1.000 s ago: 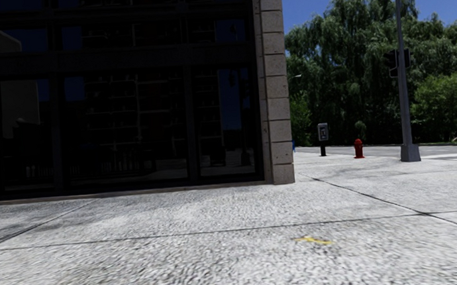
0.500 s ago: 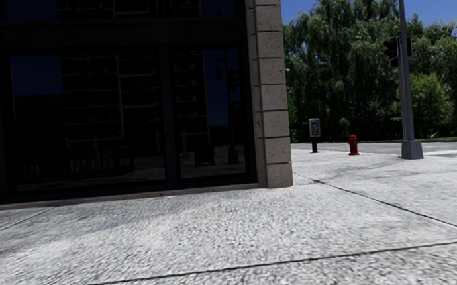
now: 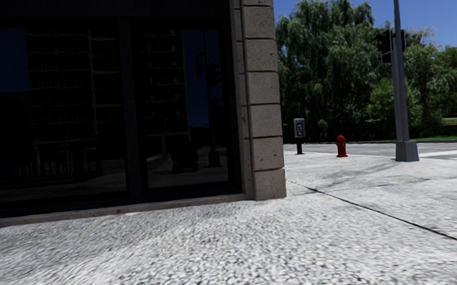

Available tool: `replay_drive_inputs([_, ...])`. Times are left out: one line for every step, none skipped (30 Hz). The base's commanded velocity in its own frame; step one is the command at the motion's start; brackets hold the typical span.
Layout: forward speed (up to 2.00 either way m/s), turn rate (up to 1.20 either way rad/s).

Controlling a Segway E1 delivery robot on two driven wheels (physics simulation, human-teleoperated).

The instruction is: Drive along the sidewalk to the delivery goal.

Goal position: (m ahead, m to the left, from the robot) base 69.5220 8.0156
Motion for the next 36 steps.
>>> replay_drive_inputs([1.72, -0.29])
replay_drive_inputs([1.72, -0.29])
replay_drive_inputs([1.72, -0.29])
replay_drive_inputs([1.72, -0.3])
replay_drive_inputs([1.72, -0.3])
replay_drive_inputs([1.72, -0.32])
replay_drive_inputs([1.72, -0.33])
replay_drive_inputs([1.72, -0.34])
replay_drive_inputs([1.72, -0.34])
replay_drive_inputs([1.72, -0.35])
replay_drive_inputs([1.6, -0.36])
replay_drive_inputs([1.48, -0.36])
replay_drive_inputs([1.41, -0.38])
replay_drive_inputs([1.41, -0.38])
replay_drive_inputs([1.39, -0.42])
replay_drive_inputs([1.38, -0.57])
replay_drive_inputs([1.38, -0.64])
replay_drive_inputs([1.38, -0.64])
replay_drive_inputs([1.38, -0.66])
replay_drive_inputs([1.38, -0.66])
replay_drive_inputs([1.38, -0.67])
replay_drive_inputs([1.38, -0.67])
replay_drive_inputs([1.38, -0.67])
replay_drive_inputs([1.38, -0.67])
replay_drive_inputs([1.38, -0.67])
replay_drive_inputs([1.38, -0.67])
replay_drive_inputs([1.38, -0.67])
replay_drive_inputs([1.39, -0.67])
replay_drive_inputs([1.39, -0.67])
replay_drive_inputs([1.41, -0.67])
replay_drive_inputs([1.44, -0.67])
replay_drive_inputs([1.46, -0.67])
replay_drive_inputs([1.46, -0.67])
replay_drive_inputs([1.47, -0.67])
replay_drive_inputs([1.48, -0.67])
replay_drive_inputs([1.48, -0.67])
